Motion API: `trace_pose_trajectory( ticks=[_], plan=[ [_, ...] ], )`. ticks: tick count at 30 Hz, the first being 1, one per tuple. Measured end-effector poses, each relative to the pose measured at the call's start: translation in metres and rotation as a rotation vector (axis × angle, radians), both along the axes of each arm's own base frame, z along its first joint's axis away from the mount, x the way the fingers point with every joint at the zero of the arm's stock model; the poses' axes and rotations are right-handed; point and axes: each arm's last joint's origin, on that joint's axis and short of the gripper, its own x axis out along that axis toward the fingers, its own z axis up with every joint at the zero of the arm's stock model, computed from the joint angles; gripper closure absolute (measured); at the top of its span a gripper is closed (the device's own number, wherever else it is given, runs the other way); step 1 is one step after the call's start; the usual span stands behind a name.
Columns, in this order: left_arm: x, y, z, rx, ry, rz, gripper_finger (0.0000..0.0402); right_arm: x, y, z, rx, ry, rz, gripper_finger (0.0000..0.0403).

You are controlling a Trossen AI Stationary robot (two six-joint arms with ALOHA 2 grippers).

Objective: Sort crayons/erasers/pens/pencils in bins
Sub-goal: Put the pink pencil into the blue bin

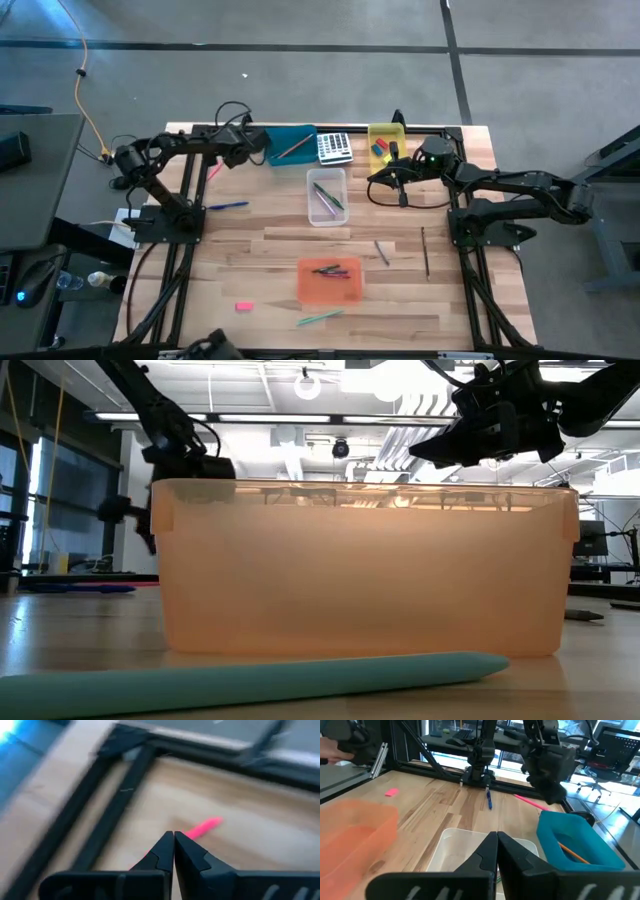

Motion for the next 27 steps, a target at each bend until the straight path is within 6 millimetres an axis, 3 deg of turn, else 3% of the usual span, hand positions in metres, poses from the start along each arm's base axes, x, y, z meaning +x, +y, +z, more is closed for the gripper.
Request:
trace_pose_trajectory(
  ticks=[3, 11, 18, 27],
  plan=[
    [-0.009, -0.008, -0.007, -0.067, 0.047, 0.021, 0.0398, 0.0, 0.0, 0.0, -0.003, -0.001, 0.0, 0.0403],
    [-0.028, -0.016, -0.038, -0.111, -0.069, 0.106, 0.0381, 0.0, 0.0, 0.0, 0.003, -0.002, 0.015, 0.0403],
    [-0.029, -0.012, -0.039, -0.132, -0.06, 0.058, 0.0368, 0.0, 0.001, 0.0, 0.004, -0.002, 0.017, 0.0403],
    [-0.026, -0.017, -0.038, -0.115, 0.019, 0.018, 0.0392, 0.0, 0.001, 0.0, 0.003, -0.002, 0.017, 0.0403]
  ],
)
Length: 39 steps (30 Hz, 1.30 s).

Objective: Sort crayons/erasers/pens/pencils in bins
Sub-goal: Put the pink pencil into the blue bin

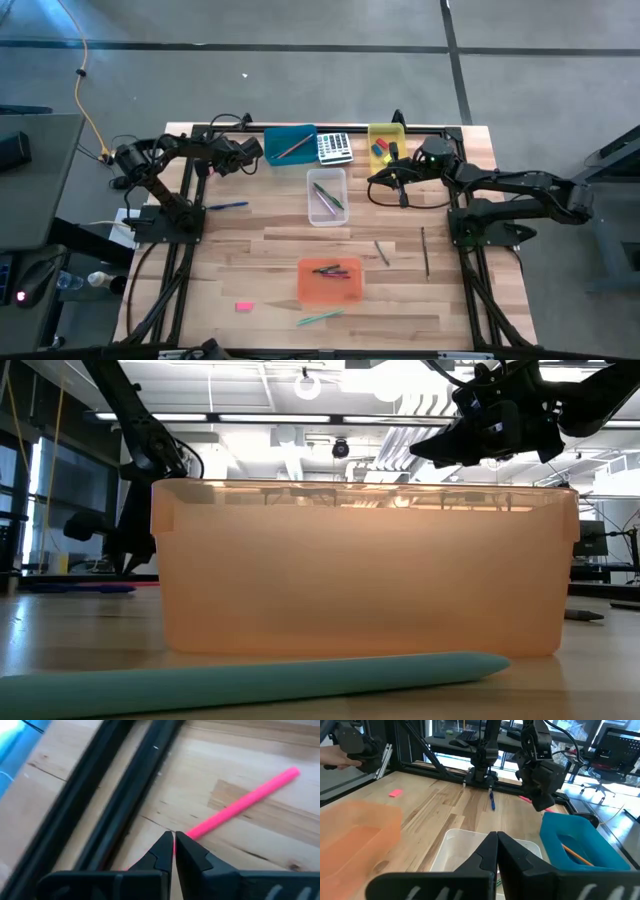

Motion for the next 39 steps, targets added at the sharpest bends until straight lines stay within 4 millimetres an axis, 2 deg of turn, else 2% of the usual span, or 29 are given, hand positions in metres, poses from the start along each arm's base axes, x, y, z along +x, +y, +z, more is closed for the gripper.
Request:
trace_pose_trajectory(
  ticks=[9, 25, 31, 36, 39],
  plan=[
    [-0.005, 0.002, 0.001, 0.02, 0.049, 0.021, 0.0394, 0.0, 0.0, -0.001, 0.003, 0.005, 0.0, 0.0403],
    [-0.003, 0.002, -0.001, -0.158, 0.04, -0.158, 0.0394, 0.001, 0.004, -0.001, 0.005, 0.013, 0.018, 0.0403],
    [0.006, -0.003, -0.002, -0.257, 0.049, -0.312, 0.0394, 0.002, 0.005, -0.001, 0.0, 0.012, 0.029, 0.0403],
    [0.029, -0.013, 0.024, -0.273, 0.067, -0.5, 0.0395, 0.002, 0.005, -0.001, -0.005, 0.011, 0.03, 0.0403],
    [0.042, -0.008, 0.049, -0.281, 0.006, -0.634, 0.04, 0.002, 0.005, -0.001, -0.012, 0.01, 0.03, 0.0403]
  ],
)
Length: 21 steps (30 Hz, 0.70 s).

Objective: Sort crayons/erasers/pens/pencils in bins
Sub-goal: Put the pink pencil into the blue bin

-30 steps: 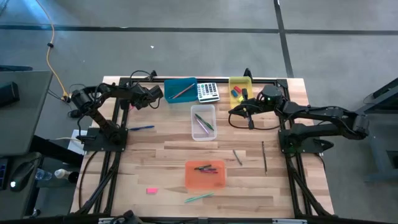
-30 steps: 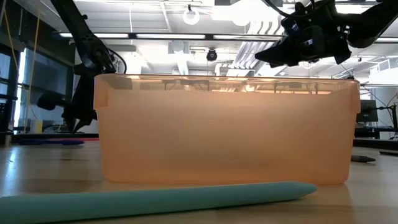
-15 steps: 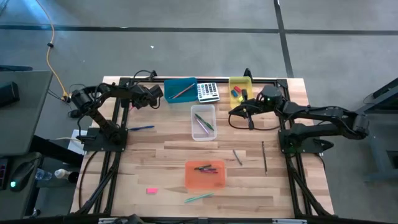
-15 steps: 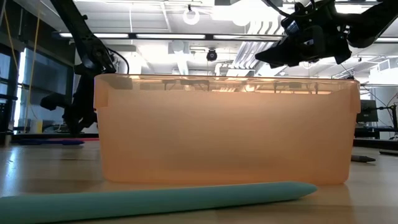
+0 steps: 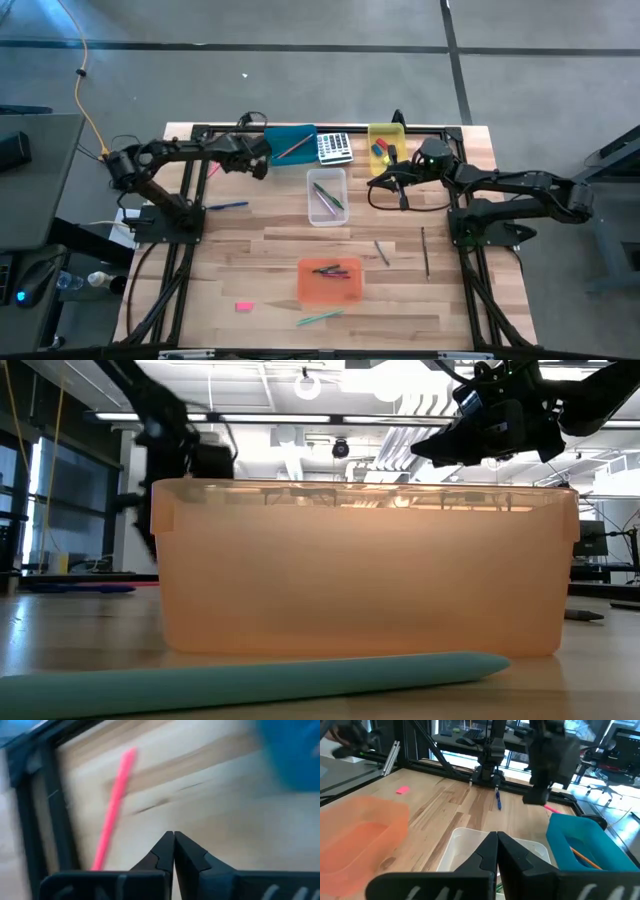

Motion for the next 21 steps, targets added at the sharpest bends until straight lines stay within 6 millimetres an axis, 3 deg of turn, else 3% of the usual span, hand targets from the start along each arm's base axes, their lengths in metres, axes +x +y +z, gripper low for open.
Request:
trace_pose_trajectory(
  ticks=[5, 11, 16, 21],
  plan=[
    [0.0, 0.038, 0.033, -0.07, -0.111, -0.122, 0.0401, 0.0, 0.0, 0.0, 0.001, 0.0, 0.0, 0.0403],
    [-0.026, 0.087, 0.049, -0.155, -0.095, -0.137, 0.0402, 0.0, 0.0, 0.0, 0.003, 0.001, -0.001, 0.0403],
    [-0.04, 0.103, 0.041, -0.284, -0.047, -0.144, 0.0401, 0.0, 0.0, 0.001, 0.0, -0.005, -0.001, 0.0403],
    [-0.039, 0.103, 0.013, -0.443, 0.066, -0.157, 0.0402, 0.0, 0.0, 0.002, -0.006, -0.016, -0.001, 0.0403]
  ],
)
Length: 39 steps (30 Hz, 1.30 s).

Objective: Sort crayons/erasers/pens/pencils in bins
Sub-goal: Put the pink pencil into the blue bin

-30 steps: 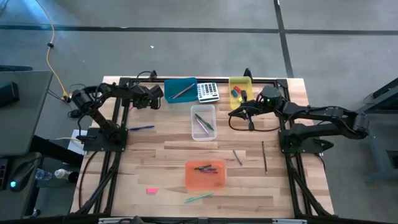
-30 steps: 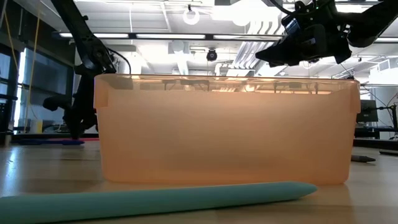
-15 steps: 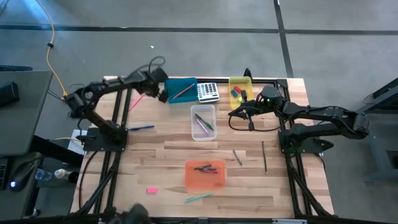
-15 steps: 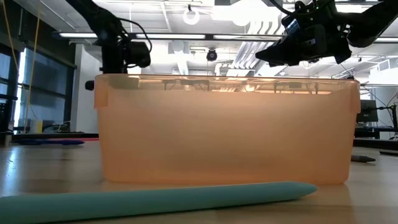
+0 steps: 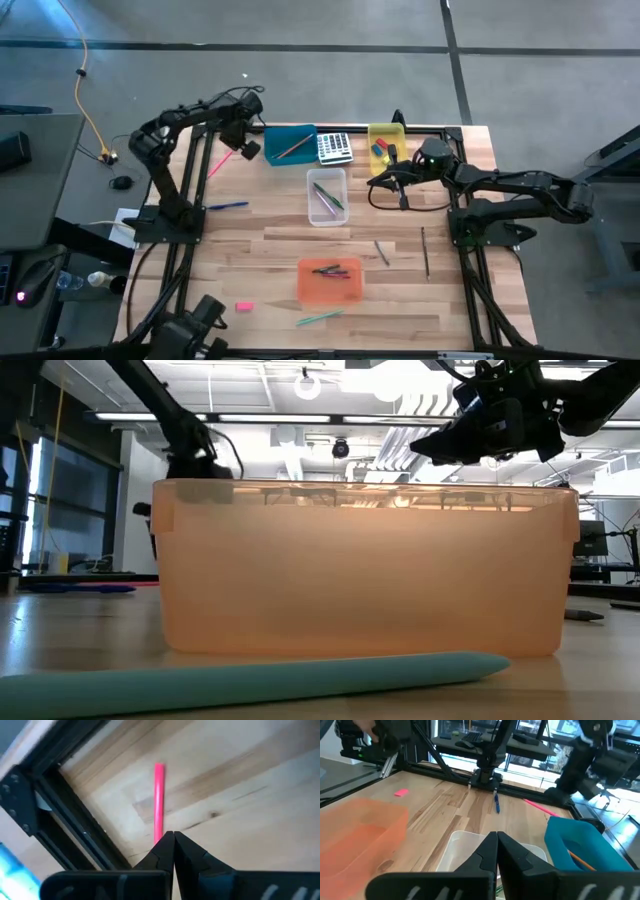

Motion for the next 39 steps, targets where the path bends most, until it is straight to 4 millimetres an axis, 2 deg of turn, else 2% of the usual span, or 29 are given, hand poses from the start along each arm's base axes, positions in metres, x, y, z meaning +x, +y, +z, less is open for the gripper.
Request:
trace_pose_trajectory(
  ticks=[4, 8, 20, 24, 31, 35, 39],
  plan=[
    [0.002, 0.007, -0.019, -0.036, 0.029, 0.002, 0.04, 0.0, 0.0, 0.0, 0.001, 0.0, 0.0, 0.0403],
    [0.008, 0.01, -0.019, -0.024, 0.032, 0.008, 0.0382, 0.0, 0.0, 0.0, 0.002, 0.0, 0.0, 0.0403],
    [0.018, 0.009, -0.021, 0.002, 0.011, -0.01, 0.0289, 0.0, 0.0, 0.0, 0.001, 0.0, -0.001, 0.0403],
    [0.016, 0.014, -0.024, -0.015, 0.066, 0.016, 0.0284, 0.0, 0.0, 0.0, 0.001, 0.0, -0.001, 0.0403],
    [0.011, 0.039, -0.037, -0.072, 0.106, 0.051, 0.0282, 0.0, 0.0, 0.0, 0.001, 0.001, -0.001, 0.0403],
    [0.003, 0.044, -0.039, -0.141, 0.112, 0.068, 0.0282, 0.0, 0.0, 0.0, 0.001, 0.0, 0.0, 0.0403],
    [0.007, 0.044, -0.035, -0.111, 0.125, 0.017, 0.0282, 0.0, 0.0, 0.0, -0.008, -0.002, 0.001, 0.0403]
  ],
)
